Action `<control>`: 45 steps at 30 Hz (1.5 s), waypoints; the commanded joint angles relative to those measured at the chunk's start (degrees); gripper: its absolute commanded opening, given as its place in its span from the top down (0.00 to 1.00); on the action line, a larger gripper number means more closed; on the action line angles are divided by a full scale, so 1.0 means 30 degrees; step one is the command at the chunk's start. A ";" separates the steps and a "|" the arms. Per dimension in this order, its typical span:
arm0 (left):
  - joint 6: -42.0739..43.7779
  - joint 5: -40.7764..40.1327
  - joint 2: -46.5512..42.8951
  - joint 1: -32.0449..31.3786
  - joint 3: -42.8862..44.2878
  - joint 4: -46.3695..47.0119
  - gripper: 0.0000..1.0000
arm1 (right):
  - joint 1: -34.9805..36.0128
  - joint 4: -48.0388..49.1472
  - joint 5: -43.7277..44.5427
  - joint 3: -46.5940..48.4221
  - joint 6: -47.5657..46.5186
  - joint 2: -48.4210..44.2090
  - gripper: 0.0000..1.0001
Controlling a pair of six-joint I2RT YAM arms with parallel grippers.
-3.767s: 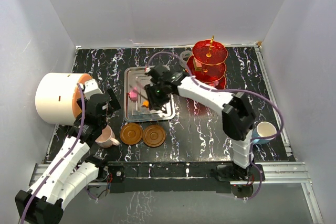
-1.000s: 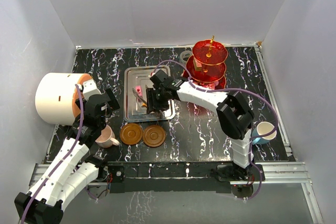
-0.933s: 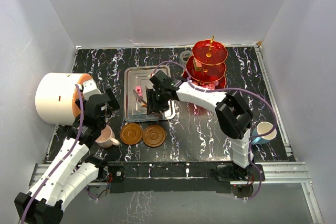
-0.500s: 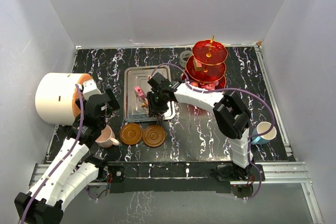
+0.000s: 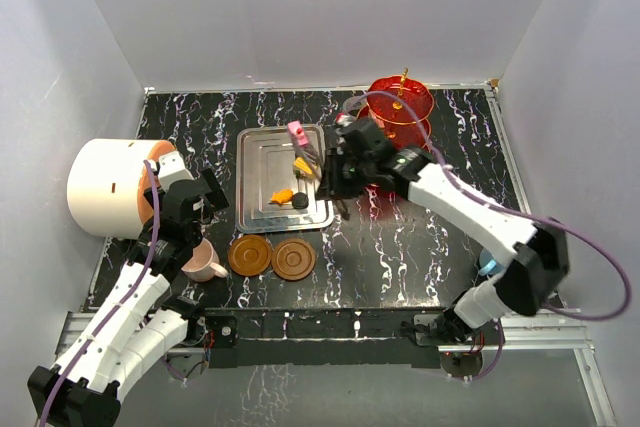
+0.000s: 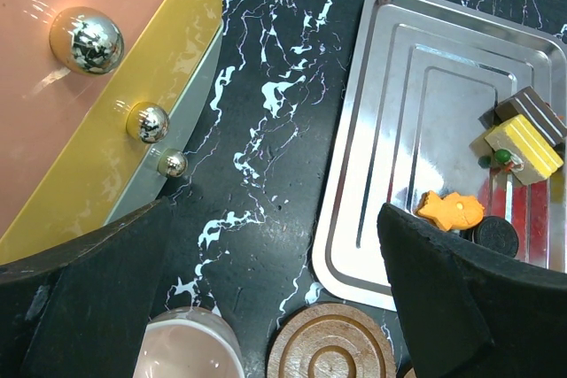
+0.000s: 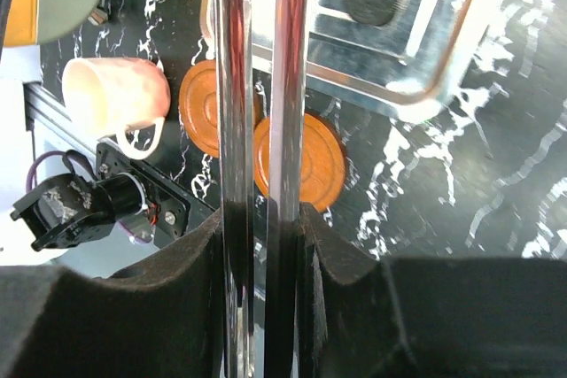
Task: Serve the afternoon tea
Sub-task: Pick up the desert from the tray, then place the desert on the desert table.
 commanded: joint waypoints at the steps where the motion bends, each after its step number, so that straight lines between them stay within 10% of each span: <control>1: 0.0136 0.0000 -0.0121 -0.0054 0.0189 0.0222 0.01 | -0.1478 -0.1453 0.0479 -0.1468 0.0559 -0.3550 0.76; 23: 0.0107 0.0260 -0.0179 -0.0065 0.0196 0.0194 0.01 | -0.6659 -0.6732 0.1819 -0.3936 0.0833 -0.9513 0.76; 45: 0.0107 0.0362 -0.0095 -0.0052 0.0211 0.0264 0.01 | -1.1458 -0.0200 -0.1078 -0.3873 -0.1243 -0.5893 0.76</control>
